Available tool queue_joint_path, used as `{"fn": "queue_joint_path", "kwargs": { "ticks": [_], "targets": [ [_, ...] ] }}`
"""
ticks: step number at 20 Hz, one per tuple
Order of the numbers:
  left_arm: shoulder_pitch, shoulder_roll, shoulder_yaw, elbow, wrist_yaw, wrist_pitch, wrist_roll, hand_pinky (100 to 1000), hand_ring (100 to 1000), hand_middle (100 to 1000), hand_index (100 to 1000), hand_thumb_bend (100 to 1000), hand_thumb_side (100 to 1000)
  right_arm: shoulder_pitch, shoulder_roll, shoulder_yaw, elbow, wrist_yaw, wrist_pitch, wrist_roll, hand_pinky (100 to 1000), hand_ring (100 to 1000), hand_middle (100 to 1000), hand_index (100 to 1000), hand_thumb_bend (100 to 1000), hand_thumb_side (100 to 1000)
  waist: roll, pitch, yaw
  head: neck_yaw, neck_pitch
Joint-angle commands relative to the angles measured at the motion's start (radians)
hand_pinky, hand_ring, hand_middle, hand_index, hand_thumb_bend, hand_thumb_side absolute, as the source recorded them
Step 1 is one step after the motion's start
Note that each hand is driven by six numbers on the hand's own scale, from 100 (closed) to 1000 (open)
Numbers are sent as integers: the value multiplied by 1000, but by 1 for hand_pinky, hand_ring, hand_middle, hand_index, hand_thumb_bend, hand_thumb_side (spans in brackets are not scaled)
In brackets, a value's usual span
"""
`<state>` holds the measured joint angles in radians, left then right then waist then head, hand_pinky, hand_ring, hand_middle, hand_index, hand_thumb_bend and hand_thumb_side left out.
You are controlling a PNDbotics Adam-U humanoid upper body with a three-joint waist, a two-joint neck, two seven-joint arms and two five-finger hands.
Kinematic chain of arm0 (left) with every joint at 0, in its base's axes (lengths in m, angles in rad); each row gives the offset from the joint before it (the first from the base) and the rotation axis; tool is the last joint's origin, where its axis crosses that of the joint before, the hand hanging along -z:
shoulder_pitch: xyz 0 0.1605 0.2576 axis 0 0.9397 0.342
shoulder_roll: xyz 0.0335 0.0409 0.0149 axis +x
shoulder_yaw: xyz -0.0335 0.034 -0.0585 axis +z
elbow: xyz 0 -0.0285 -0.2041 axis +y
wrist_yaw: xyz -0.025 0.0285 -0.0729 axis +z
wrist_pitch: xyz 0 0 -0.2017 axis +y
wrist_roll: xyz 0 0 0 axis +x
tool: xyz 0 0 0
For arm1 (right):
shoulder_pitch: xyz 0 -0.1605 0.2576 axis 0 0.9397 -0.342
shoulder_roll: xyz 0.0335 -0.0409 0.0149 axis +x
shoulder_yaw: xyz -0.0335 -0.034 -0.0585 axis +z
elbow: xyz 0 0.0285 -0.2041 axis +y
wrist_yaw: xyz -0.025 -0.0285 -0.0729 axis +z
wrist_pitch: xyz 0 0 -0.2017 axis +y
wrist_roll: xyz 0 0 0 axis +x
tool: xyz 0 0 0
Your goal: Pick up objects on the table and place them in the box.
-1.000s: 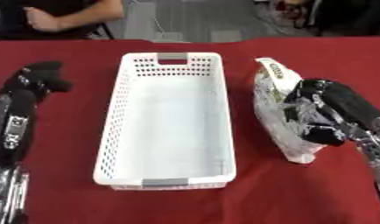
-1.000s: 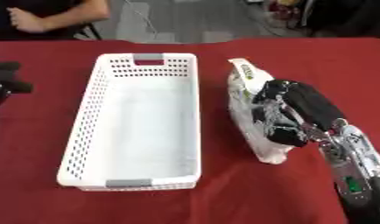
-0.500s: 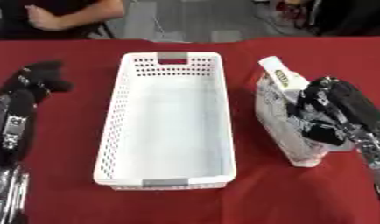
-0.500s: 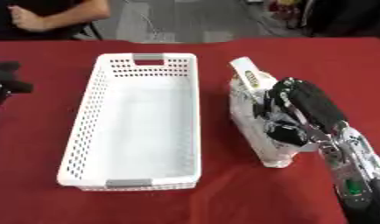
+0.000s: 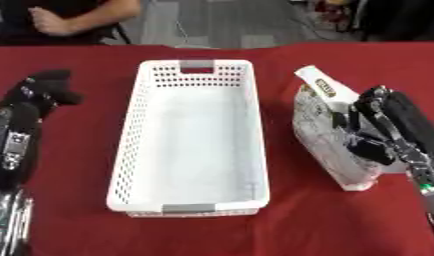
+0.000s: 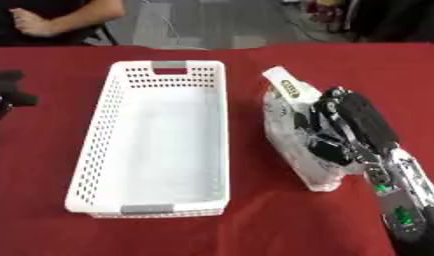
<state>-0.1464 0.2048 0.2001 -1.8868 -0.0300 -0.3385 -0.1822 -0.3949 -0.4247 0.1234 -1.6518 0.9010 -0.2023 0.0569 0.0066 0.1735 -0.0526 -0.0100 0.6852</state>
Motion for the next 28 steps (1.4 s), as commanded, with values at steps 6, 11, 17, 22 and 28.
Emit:
{"fn": "queue_joint_path", "kwargs": {
  "ticks": [6, 11, 17, 22, 28],
  "targets": [
    [-7, 12, 4, -11, -6, -2, -2, 688, 605, 801, 749, 1000, 897, -1, -12, -25, -77, 47, -24, 3, 435, 695, 760, 869, 397, 732, 1, -11, -2, -7, -14],
    [-7, 12, 4, -11, -6, -2, -2, 688, 605, 801, 749, 1000, 896, 2, -12, -35, -84, 46, 1, 49, 565, 789, 859, 967, 489, 750, 1, -12, -2, -6, -15],
    [-8, 13, 4, -11, -6, -2, -3, 689, 605, 802, 749, 1000, 899, 2, -13, -38, -73, 81, 45, 156, 645, 871, 959, 1000, 756, 779, 1, -12, -1, -6, -14],
    [-8, 13, 4, -11, -5, -2, -4, 689, 606, 802, 749, 1000, 900, -2, -10, -44, -50, 172, 149, 321, 608, 847, 949, 1000, 829, 781, 1, -12, -1, -6, -14],
    [-9, 14, 4, -11, -5, -2, -4, 689, 606, 802, 749, 1000, 903, 0, 2, -50, -29, 280, 256, 435, 550, 812, 931, 992, 830, 803, 1, -12, -1, -6, -14]
  ]
}}
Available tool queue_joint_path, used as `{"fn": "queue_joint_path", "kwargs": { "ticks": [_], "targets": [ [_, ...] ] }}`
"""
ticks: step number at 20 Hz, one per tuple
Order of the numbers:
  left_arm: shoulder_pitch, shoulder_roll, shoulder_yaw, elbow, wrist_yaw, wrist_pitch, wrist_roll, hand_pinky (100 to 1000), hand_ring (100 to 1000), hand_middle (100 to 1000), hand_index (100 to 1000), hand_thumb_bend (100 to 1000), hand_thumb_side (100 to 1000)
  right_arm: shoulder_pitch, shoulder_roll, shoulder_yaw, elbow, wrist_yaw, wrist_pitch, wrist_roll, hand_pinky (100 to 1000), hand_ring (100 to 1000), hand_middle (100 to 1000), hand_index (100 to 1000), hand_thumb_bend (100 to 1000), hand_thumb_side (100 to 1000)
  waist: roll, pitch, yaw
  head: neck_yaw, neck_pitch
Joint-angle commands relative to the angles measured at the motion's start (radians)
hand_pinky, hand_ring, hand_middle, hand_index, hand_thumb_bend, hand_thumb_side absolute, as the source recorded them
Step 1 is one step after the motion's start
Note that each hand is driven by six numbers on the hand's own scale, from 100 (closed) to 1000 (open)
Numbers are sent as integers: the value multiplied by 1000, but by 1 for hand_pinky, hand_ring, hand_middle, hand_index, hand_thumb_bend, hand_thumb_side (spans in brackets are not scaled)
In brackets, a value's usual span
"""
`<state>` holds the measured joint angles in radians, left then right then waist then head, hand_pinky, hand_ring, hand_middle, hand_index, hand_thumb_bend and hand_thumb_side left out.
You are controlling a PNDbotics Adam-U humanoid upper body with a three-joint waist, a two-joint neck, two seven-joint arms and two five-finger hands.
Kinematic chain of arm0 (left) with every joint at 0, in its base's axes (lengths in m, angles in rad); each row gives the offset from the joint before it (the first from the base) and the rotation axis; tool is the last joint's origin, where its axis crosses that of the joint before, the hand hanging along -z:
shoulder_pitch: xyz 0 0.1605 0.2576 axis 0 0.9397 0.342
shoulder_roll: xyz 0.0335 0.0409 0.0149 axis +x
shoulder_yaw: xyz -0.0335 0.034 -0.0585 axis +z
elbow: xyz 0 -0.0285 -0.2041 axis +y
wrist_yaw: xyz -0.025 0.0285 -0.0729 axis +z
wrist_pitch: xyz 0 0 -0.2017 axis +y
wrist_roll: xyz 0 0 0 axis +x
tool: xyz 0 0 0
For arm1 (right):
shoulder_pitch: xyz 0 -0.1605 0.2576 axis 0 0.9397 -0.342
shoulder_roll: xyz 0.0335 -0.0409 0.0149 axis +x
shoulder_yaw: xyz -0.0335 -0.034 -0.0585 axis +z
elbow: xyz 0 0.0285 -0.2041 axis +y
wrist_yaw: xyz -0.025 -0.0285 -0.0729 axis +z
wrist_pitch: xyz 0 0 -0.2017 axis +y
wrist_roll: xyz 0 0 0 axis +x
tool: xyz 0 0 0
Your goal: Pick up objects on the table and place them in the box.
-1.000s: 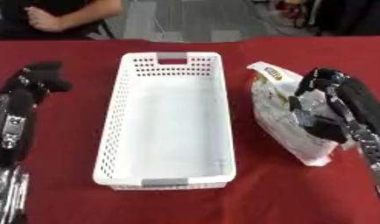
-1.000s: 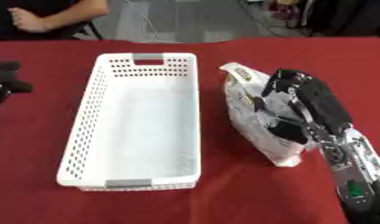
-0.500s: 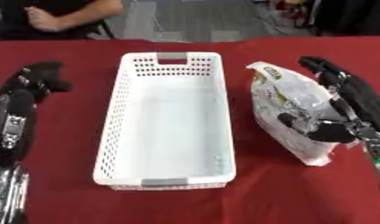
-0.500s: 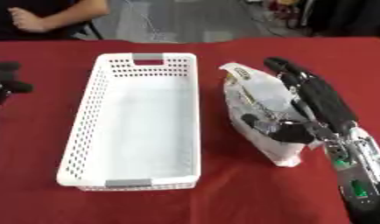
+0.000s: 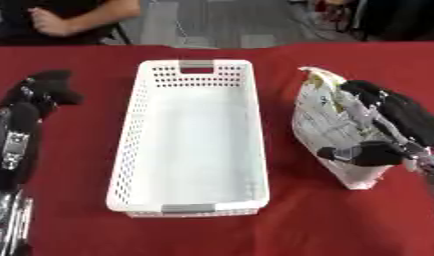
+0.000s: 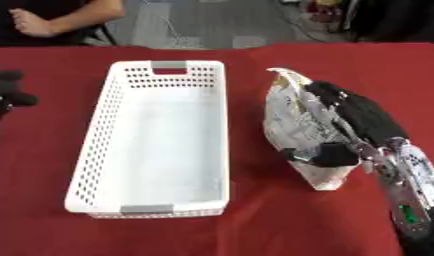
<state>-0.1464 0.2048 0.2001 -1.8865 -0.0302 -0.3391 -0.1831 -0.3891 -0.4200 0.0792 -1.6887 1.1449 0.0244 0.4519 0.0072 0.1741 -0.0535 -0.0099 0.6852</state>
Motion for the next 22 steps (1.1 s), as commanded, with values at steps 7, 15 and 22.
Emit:
{"fn": "queue_joint_path", "kwargs": {
  "ticks": [7, 15, 22],
  "targets": [
    [-9, 13, 4, -11, -6, -2, -3, 690, 607, 803, 750, 1000, 909, -5, 4, 1, 20, 66, 39, 101, 160, 546, 753, 882, 514, 601, 1, -11, 0, -7, -14],
    [-8, 12, 5, -11, -6, -1, -3, 691, 607, 804, 750, 1000, 912, -4, 4, -1, 3, -4, 41, -60, 100, 155, 257, 393, 100, 327, 0, -11, 0, -6, -15],
    [-8, 11, 5, -11, -7, -1, -3, 691, 607, 804, 749, 1000, 920, -4, 5, 6, 15, -92, 65, -253, 100, 100, 100, 195, 100, 187, -1, -11, 1, -7, -14]
  ]
}}
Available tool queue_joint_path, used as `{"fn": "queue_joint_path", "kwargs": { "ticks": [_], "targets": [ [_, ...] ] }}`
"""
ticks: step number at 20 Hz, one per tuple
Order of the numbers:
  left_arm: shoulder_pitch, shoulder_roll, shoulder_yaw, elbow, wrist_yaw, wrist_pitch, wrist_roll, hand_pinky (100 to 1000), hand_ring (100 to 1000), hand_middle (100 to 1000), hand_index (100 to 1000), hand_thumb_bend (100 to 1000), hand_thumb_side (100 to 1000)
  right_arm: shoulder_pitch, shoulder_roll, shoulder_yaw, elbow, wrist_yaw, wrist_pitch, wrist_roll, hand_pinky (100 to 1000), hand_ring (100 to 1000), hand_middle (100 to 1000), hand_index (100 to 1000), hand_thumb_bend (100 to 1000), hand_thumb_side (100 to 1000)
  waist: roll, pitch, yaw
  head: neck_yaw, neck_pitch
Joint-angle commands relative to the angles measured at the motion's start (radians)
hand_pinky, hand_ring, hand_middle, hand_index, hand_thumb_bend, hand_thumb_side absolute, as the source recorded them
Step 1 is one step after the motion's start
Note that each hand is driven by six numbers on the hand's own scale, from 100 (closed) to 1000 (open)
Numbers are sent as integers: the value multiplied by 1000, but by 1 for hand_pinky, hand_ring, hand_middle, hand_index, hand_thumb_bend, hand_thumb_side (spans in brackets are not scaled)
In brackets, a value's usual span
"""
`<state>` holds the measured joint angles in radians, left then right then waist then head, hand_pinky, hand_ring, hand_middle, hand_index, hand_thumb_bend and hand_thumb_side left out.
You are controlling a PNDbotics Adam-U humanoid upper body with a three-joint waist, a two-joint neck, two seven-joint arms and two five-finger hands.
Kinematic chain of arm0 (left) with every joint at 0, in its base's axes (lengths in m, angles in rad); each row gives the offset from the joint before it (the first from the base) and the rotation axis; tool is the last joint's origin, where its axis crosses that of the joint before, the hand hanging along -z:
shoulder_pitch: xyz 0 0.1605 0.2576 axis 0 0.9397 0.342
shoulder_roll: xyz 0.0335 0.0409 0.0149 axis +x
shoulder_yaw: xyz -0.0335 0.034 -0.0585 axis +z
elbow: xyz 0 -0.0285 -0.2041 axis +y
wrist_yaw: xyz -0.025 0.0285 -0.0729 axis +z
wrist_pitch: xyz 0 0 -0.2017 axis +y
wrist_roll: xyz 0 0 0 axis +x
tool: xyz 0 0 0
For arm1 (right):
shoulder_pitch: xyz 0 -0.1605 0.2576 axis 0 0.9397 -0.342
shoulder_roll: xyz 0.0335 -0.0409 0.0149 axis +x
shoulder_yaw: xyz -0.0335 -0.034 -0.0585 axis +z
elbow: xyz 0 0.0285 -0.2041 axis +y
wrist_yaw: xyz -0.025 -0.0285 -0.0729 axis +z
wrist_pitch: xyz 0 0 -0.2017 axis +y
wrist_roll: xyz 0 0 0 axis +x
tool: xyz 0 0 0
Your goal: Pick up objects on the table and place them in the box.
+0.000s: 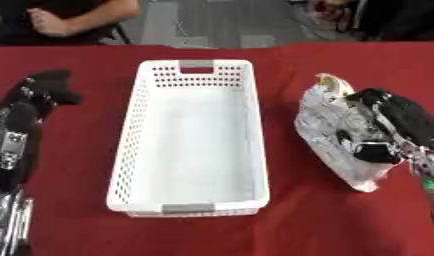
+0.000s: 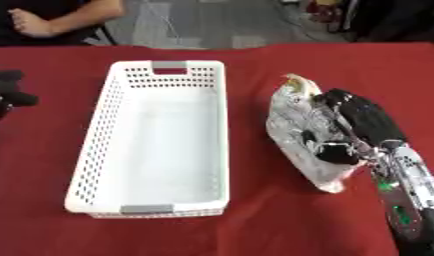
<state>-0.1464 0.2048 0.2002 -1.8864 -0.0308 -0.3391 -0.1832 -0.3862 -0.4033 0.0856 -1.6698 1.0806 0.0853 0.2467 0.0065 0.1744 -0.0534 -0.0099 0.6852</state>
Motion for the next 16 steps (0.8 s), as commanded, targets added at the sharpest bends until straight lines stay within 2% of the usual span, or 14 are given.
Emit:
{"fn": "queue_joint_path", "kwargs": {
  "ticks": [1, 11, 16],
  "targets": [
    [-7, 11, 5, -11, -6, -1, -3, 691, 607, 804, 749, 1000, 922, -7, -12, 1, -3, -38, 4, -62, 100, 100, 100, 180, 100, 100, 0, -11, 1, -7, -14],
    [-6, 11, 5, -10, -7, -1, -1, 692, 607, 805, 750, 1000, 930, -16, -11, -10, -42, -154, 11, -243, 100, 100, 100, 173, 100, 100, 1, -11, -1, -5, -14],
    [-4, 12, 5, -9, -8, -1, -1, 692, 607, 805, 749, 1000, 930, -56, -29, -21, -125, -198, 13, -345, 100, 100, 100, 184, 100, 100, 1, -14, -3, -4, -12]
  ]
}}
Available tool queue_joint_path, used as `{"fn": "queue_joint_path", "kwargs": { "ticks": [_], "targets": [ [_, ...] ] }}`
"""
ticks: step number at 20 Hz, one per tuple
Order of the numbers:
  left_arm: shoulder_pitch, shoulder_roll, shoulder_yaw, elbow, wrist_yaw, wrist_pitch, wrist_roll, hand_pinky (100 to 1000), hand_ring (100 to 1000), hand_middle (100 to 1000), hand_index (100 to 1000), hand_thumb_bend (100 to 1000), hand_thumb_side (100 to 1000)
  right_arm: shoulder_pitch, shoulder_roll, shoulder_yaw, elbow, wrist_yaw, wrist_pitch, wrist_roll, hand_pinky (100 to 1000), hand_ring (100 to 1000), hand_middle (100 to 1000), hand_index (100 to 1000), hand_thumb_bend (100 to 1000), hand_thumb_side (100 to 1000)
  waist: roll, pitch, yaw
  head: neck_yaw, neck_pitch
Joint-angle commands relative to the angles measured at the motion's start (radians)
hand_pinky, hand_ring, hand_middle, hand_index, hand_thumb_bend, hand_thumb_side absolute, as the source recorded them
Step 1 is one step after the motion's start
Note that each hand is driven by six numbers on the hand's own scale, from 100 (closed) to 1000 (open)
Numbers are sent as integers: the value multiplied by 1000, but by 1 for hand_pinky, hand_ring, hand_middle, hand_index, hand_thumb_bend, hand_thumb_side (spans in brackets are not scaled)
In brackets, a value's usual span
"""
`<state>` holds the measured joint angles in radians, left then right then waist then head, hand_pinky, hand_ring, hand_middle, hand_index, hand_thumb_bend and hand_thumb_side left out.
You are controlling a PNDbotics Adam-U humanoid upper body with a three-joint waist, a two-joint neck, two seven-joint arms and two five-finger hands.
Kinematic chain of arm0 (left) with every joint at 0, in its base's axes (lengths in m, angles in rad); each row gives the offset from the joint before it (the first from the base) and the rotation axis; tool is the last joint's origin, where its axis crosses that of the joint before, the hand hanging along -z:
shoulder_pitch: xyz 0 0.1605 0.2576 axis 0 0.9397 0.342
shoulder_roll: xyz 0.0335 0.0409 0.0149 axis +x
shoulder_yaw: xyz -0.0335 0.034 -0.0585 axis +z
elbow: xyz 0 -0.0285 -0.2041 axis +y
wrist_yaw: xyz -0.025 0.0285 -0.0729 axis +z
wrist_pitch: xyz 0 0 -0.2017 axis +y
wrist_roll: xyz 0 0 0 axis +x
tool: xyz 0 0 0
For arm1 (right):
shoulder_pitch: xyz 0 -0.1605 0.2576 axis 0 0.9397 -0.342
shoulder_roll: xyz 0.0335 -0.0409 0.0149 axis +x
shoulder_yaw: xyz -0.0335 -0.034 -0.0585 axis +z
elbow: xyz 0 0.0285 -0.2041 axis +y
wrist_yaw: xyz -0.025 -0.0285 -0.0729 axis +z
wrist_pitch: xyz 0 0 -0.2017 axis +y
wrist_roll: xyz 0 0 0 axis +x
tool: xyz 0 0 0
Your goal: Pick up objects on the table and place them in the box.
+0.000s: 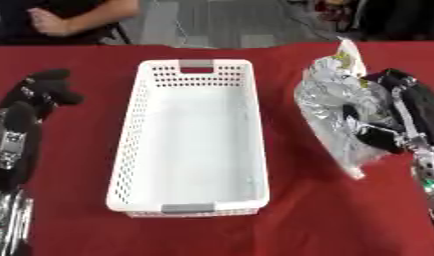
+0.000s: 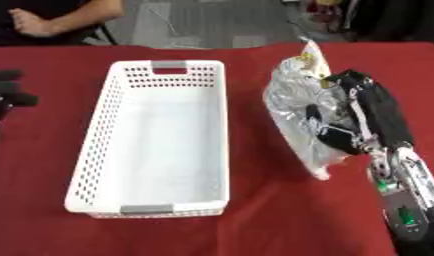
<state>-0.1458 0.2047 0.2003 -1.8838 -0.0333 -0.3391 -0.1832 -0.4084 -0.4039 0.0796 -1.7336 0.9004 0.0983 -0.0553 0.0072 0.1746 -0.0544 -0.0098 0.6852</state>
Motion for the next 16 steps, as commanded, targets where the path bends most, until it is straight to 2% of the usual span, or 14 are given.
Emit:
{"fn": "queue_joint_path", "kwargs": {
  "ticks": [1, 5, 9, 16],
  "targets": [
    [-5, 12, 5, -11, -6, -1, -1, 692, 607, 805, 749, 1000, 930, -44, -33, -16, -82, -33, 3, -57, 100, 100, 100, 185, 100, 100, 0, -15, -3, -4, -11],
    [-2, 13, 5, -8, -6, 0, -1, 692, 608, 805, 749, 1000, 932, -104, -64, -20, -169, -103, 13, -106, 100, 100, 100, 186, 100, 100, -1, -19, -4, -3, -11],
    [-1, 15, 3, -7, -6, -1, -3, 692, 608, 805, 749, 1000, 932, -175, -91, 2, -209, -140, 5, -101, 100, 100, 100, 188, 100, 100, -3, -22, 0, -2, -11],
    [0, 17, -2, -5, -6, 0, -8, 693, 608, 806, 749, 1000, 939, -317, -124, 93, -177, -170, -78, -24, 100, 100, 100, 190, 100, 129, -9, -25, 11, -6, -13]
  ]
}}
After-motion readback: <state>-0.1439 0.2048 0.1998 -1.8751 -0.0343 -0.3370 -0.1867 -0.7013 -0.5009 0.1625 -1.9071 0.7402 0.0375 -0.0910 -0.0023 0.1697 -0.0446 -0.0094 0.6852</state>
